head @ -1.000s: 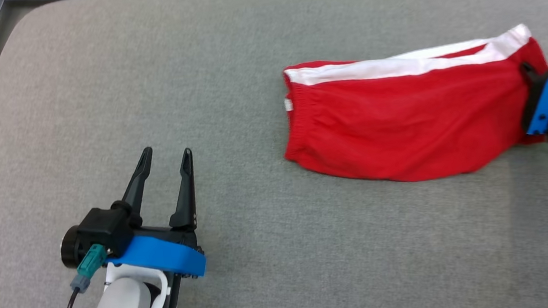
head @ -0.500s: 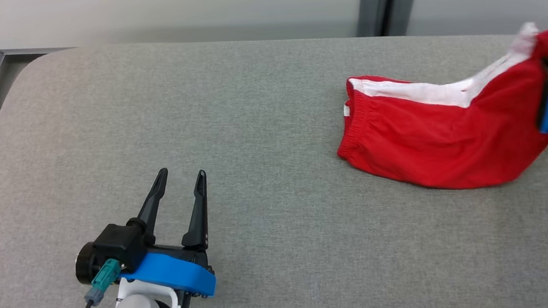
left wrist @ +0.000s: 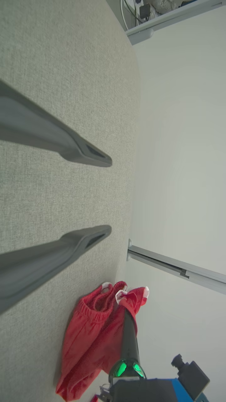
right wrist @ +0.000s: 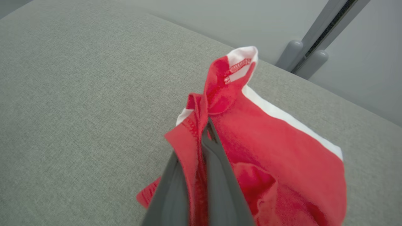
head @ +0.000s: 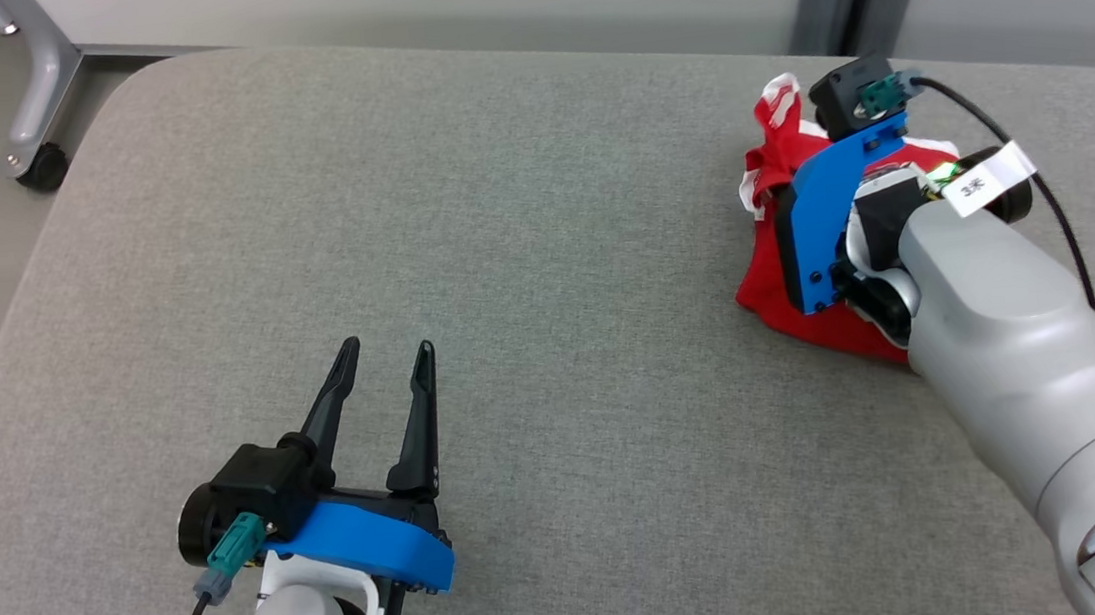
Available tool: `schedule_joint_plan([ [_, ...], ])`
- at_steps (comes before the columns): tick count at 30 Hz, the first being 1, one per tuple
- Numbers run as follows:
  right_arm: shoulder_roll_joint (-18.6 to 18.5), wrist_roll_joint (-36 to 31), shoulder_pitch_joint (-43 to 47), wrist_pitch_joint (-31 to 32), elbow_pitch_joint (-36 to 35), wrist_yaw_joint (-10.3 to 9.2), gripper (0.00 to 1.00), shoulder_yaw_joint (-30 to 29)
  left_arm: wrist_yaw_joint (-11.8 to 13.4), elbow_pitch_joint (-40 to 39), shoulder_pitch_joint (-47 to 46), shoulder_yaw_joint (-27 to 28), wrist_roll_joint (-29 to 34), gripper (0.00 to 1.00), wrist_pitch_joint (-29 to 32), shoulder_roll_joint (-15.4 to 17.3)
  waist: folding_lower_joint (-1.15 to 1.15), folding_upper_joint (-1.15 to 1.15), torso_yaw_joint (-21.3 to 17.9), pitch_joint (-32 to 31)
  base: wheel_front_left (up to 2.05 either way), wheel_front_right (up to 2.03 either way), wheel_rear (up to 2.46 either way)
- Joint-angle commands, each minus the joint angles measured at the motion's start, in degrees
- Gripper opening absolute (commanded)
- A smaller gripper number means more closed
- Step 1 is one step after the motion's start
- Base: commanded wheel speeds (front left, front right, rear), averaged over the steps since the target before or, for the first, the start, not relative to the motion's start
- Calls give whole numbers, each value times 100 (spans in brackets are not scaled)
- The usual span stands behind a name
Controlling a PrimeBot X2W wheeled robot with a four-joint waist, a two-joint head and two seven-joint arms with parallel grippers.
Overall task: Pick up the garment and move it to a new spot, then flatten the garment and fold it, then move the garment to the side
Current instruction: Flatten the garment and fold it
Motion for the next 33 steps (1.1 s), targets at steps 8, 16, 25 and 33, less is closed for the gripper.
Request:
schedule_joint_plan([
  [8, 255, 205, 90, -126, -206, 2, 100, -286, -3, 62, -107, 41, -45, 100, -34, 6, 0, 0, 32, 18, 0, 0, 0],
  [16, -388, 353, 192, -698, -617, 1, 100, -658, 32, 64, 22, 59, -27, 100, -40, 56, 0, 0, -190, -207, 0, 0, 0],
  [25, -992, -123, 989, -922, -268, 2, 95, -797, 42, 50, 19, 5, -24, 100, -34, 110, 0, 0, -288, -247, 0, 0, 0],
  [33, -345, -455, 1267, -1022, -416, 2, 0, -505, 80, 31, -118, -27, 4, 100, -9, 185, 0, 0, -283, -136, 0, 0, 0],
])
